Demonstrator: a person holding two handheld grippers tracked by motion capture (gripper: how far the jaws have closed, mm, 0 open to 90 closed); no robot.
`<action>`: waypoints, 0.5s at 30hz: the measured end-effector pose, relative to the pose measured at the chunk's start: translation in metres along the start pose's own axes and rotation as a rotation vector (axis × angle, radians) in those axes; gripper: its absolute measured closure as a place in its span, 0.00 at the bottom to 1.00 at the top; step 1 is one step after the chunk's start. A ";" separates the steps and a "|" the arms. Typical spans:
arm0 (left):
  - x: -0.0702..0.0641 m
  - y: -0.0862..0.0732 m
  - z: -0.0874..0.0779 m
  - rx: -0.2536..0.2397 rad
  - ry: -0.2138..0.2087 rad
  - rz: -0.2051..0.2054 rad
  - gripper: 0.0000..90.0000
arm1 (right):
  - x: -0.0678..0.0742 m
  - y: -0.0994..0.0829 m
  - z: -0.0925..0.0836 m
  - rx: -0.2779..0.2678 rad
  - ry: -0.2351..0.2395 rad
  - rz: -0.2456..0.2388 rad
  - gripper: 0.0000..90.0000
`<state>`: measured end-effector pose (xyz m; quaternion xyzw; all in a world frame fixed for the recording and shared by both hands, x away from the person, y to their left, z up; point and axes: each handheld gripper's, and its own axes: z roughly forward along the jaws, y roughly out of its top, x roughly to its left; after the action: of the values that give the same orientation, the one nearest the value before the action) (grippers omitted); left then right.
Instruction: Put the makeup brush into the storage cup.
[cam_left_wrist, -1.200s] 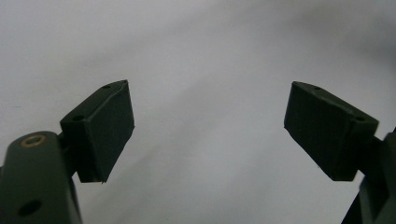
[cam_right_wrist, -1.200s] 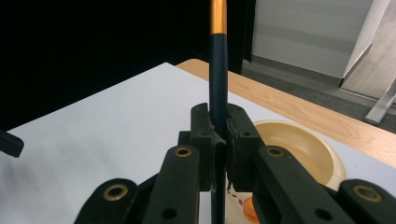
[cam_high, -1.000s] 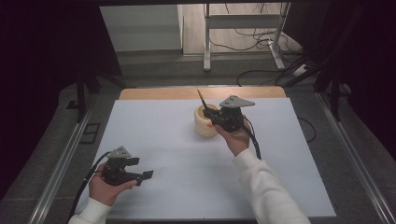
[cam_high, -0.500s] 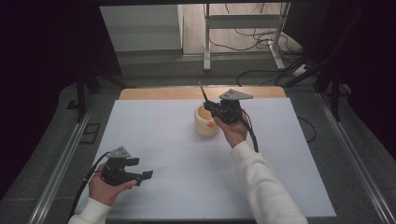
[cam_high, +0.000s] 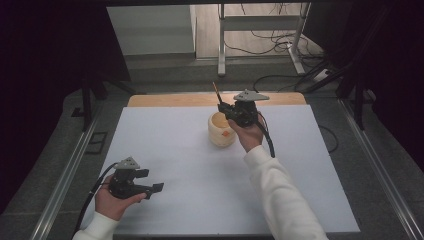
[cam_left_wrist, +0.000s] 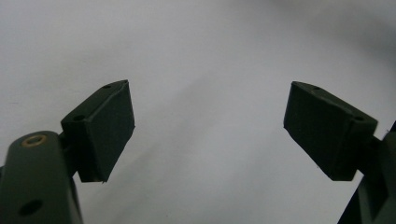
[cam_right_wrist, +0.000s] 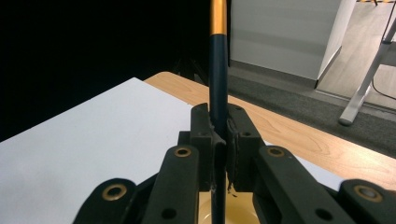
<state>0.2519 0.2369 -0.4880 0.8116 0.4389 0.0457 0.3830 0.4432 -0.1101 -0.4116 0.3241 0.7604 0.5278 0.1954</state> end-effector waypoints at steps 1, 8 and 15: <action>0.000 0.000 0.000 -0.001 0.000 0.000 0.19 | 0.000 0.000 0.001 -0.003 0.000 0.002 0.92; 0.000 0.000 0.000 -0.002 0.001 -0.001 0.19 | -0.004 0.001 0.005 0.001 -0.004 0.001 0.92; 0.001 0.000 0.000 0.004 -0.001 0.000 0.19 | -0.011 -0.001 0.011 0.013 -0.021 0.007 0.92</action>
<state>0.2523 0.2377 -0.4881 0.8124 0.4387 0.0445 0.3816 0.4577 -0.1100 -0.4170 0.3334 0.7606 0.5201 0.1994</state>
